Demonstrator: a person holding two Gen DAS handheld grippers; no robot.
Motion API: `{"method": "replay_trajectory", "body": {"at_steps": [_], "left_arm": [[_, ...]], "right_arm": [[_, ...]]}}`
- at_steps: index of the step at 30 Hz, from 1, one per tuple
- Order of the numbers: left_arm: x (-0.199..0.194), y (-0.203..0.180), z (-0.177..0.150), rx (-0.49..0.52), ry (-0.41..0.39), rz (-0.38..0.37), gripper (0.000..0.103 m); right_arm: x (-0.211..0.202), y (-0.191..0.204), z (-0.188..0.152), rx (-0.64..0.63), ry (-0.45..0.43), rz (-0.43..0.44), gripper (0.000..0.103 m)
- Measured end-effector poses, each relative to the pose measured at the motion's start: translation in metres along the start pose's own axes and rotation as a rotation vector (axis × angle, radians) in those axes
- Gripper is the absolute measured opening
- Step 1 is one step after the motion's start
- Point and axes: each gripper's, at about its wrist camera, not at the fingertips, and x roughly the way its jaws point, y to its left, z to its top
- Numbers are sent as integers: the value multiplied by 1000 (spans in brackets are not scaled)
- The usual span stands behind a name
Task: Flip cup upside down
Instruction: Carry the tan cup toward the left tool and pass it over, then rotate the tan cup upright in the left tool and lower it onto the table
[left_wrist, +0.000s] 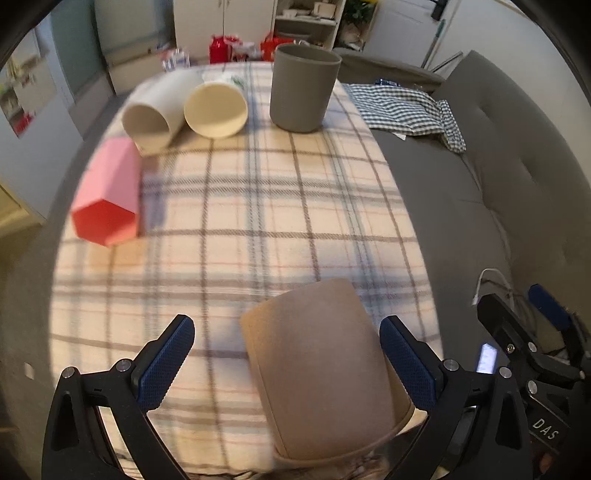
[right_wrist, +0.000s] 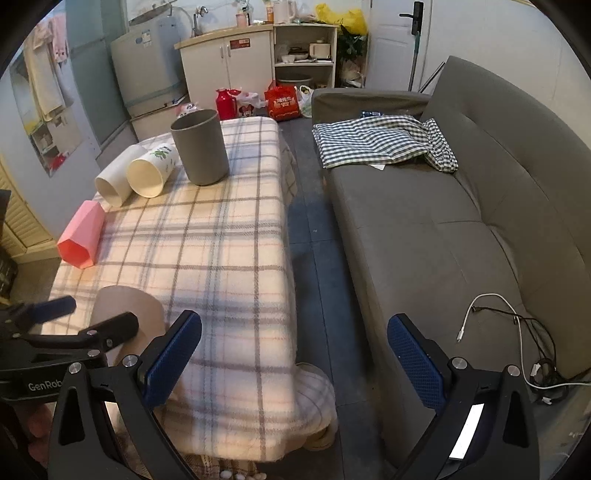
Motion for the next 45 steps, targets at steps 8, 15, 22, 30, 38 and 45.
{"method": "replay_trajectory", "body": {"at_steps": [8,15,22,30,38,45], "left_arm": [[21,8,10,-55,128,-120,100],[28,11,10,-89,211,-214,87],[5,19,11,-76,155,-186,86],[-35,28,33,25,-50,-34,85],[-38,27,53,133,-294,171,85],[-21,22,51,202,-408,210,85]], "right_arm": [[10,-4,11,19,-2,1,101],[7,-8,11,32,-6,-8,101],[-10,-10,12,45,-48,-13,101],[-18,0,2,42,-55,14,101],[-8,19,-9,16,-31,48,101],[3,32,-6,-1,-46,83,101]]}}
